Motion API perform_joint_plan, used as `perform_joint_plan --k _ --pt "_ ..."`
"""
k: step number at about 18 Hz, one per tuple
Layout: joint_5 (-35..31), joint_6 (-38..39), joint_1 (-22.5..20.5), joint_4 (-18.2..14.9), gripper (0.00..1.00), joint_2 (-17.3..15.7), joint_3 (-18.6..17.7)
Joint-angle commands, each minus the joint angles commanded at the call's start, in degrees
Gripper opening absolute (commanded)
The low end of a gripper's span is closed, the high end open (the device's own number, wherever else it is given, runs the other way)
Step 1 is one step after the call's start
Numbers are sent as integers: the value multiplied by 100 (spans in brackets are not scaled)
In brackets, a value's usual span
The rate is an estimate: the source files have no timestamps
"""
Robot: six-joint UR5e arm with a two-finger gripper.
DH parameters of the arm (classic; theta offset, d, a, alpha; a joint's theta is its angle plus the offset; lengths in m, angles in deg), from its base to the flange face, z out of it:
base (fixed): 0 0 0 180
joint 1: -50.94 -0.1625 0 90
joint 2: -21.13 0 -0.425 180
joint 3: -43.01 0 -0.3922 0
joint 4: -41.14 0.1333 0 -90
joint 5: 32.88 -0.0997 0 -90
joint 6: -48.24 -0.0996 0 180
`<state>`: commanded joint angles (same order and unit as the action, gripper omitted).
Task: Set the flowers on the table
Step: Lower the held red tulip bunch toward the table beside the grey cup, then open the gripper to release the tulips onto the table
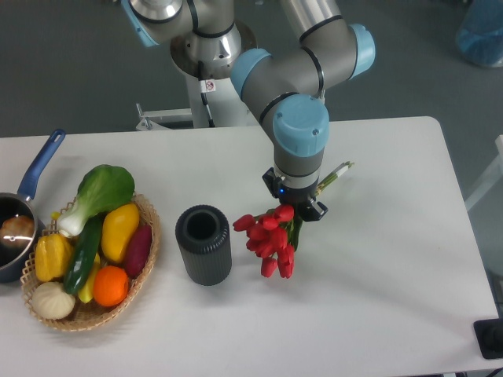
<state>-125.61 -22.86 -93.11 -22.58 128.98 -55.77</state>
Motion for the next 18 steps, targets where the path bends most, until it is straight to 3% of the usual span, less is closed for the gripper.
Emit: perform_joint_plan --k 5,9,18 --pt "0 35 -61 44 100 -211 61" --pt "0 -17 -62 44 100 -580 61" --pt "35 -17 -184 -17 100 -651 281"
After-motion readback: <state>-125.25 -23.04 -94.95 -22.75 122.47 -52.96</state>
